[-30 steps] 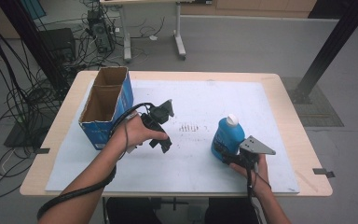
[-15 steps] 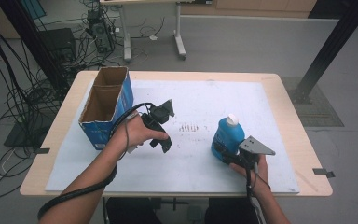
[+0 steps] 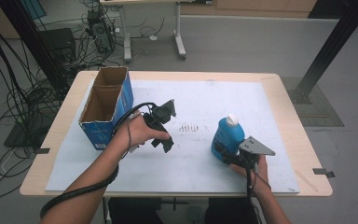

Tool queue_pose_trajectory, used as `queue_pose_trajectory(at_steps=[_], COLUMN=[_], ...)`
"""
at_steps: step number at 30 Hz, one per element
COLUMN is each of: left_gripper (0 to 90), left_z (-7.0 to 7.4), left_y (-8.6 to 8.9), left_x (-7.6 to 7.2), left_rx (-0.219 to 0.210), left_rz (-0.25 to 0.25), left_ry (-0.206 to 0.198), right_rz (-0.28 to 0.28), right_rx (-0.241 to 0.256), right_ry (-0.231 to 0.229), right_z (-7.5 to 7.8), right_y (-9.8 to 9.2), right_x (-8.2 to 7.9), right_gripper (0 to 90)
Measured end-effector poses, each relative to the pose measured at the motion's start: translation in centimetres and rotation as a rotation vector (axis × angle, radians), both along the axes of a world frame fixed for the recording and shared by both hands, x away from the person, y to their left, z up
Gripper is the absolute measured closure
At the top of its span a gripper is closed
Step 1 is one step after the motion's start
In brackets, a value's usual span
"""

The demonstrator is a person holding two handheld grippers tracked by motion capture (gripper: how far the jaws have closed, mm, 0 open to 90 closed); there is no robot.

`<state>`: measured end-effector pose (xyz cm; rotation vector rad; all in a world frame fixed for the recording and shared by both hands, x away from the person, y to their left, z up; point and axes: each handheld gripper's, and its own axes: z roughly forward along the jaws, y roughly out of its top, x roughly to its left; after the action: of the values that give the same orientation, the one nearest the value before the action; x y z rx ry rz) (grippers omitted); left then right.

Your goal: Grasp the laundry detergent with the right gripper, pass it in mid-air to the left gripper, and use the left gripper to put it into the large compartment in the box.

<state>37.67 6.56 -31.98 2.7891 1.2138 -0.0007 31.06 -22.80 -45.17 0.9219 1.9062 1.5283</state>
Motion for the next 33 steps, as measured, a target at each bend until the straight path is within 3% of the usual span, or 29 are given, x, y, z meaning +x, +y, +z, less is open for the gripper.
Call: queue_pose_trajectory(at_steps=[33], left_gripper=[11.1], left_z=[-0.17], left_y=[-0.14], left_x=[0.40], left_rx=[0.003], left_rz=[0.005], left_ry=[0.006], right_rz=[-0.004], right_rx=[0.007], right_ry=[-0.008], right_z=[-0.10], right_y=[0.01], right_x=[-0.04], right_gripper=[41.7])
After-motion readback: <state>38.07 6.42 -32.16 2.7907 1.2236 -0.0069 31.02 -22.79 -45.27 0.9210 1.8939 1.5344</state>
